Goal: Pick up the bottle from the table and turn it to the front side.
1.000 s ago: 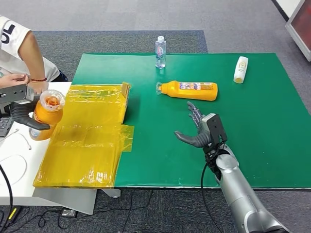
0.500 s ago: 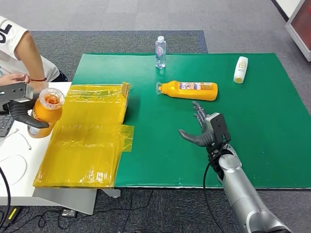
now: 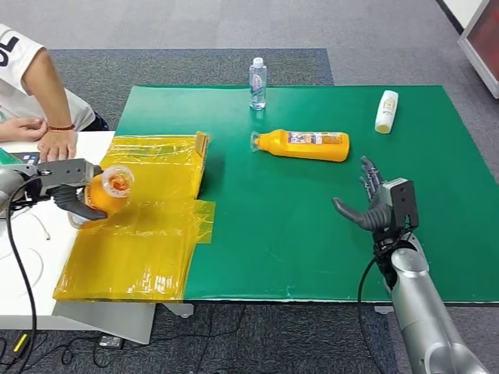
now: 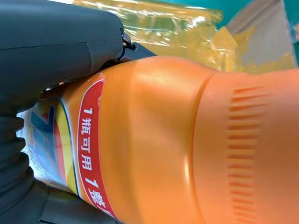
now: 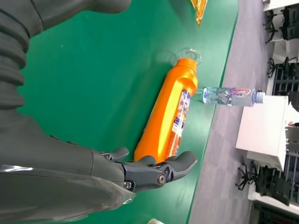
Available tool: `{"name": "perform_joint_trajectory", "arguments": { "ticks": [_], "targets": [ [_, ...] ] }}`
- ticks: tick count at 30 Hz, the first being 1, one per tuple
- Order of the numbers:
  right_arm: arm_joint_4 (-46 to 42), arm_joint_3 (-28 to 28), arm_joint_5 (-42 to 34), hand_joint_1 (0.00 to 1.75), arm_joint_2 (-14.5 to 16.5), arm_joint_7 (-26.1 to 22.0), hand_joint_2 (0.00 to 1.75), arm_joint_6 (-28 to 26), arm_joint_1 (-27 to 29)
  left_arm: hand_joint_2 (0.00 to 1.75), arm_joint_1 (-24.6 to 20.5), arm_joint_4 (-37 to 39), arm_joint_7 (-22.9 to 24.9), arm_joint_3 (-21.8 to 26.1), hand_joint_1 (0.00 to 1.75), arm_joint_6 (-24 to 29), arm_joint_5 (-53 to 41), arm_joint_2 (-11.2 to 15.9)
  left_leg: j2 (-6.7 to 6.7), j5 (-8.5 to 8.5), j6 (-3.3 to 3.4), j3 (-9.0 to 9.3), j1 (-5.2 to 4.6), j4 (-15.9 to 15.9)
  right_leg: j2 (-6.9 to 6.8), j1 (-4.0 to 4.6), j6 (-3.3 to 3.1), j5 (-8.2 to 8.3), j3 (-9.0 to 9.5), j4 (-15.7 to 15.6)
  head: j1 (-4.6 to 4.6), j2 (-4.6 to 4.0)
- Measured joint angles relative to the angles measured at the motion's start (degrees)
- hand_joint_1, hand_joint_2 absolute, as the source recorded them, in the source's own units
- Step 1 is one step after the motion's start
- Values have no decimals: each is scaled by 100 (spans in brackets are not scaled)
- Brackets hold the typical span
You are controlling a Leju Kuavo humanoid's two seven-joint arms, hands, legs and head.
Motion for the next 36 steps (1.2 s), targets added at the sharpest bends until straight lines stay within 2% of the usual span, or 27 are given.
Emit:
{"name": "perform_joint_trajectory", "arguments": {
  "ticks": [5,10,24,34,35,36],
  "targets": [
    [-80,-66,85,0,-82,61,175,21,48,175,42,442,118,80,175,146,-109,-557,-2,2,4,-2,-1,1,-2,-2,3,3,0,-1,1,0],
    [-143,-161,92,0,-225,69,175,25,68,175,42,739,281,175,175,328,-143,-989,-3,1,7,2,-8,2,-2,-10,7,3,6,-1,0,0],
    [-605,-523,-13,0,-591,119,175,63,230,175,50,1050,244,319,175,609,-182,-1649,-3,8,17,2,-10,2,-3,-13,15,8,9,-1,1,0],
    [-675,-587,28,0,-647,181,175,237,207,175,96,1120,246,448,175,462,-211,-2185,-5,9,21,-2,-12,1,-6,-15,18,10,10,-1,1,0],
    [-672,-584,38,0,-647,184,175,247,189,175,100,1125,245,453,173,447,-223,-2216,-5,9,21,-2,-12,1,-6,-15,18,10,10,0,1,0],
    [-666,-580,46,0,-646,186,175,251,169,175,102,1129,245,455,154,434,-237,-2243,-5,10,21,-2,-12,1,-6,-15,19,10,11,0,1,0]
  ]
}}
